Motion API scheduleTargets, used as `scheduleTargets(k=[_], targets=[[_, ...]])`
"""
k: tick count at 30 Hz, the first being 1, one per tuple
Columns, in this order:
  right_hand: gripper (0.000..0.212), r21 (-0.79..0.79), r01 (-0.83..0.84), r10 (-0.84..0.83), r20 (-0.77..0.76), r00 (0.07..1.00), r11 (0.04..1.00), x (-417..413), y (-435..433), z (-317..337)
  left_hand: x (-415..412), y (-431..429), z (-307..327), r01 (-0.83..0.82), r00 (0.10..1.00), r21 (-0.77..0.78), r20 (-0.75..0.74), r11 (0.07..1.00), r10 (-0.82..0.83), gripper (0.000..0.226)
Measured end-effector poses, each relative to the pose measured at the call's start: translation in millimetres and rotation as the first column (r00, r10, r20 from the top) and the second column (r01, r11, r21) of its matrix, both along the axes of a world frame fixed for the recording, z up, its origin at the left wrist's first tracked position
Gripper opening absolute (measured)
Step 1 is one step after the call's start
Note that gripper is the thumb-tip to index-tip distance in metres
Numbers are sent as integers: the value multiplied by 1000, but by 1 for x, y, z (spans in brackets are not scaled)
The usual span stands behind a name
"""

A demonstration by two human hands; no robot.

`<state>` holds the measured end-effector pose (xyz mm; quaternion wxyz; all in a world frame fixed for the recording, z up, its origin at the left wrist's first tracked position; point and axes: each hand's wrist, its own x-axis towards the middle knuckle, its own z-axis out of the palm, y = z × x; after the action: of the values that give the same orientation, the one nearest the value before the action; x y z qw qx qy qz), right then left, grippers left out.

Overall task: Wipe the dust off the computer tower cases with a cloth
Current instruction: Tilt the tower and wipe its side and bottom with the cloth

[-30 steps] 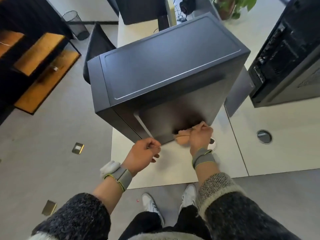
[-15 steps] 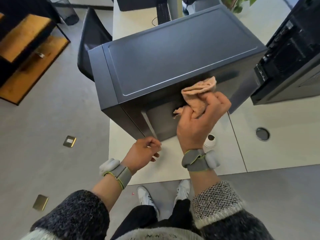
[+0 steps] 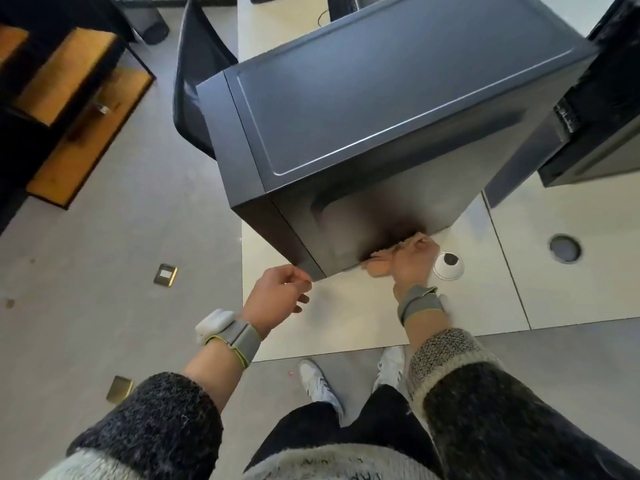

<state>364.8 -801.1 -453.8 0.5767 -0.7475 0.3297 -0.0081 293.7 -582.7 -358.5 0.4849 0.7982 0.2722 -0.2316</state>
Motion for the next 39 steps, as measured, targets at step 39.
scheduleTargets(k=[39], targets=[[35,127,96,-134,343,930,987,-61,87,136,4,36,15,5,986,-148,168,989,20,12]])
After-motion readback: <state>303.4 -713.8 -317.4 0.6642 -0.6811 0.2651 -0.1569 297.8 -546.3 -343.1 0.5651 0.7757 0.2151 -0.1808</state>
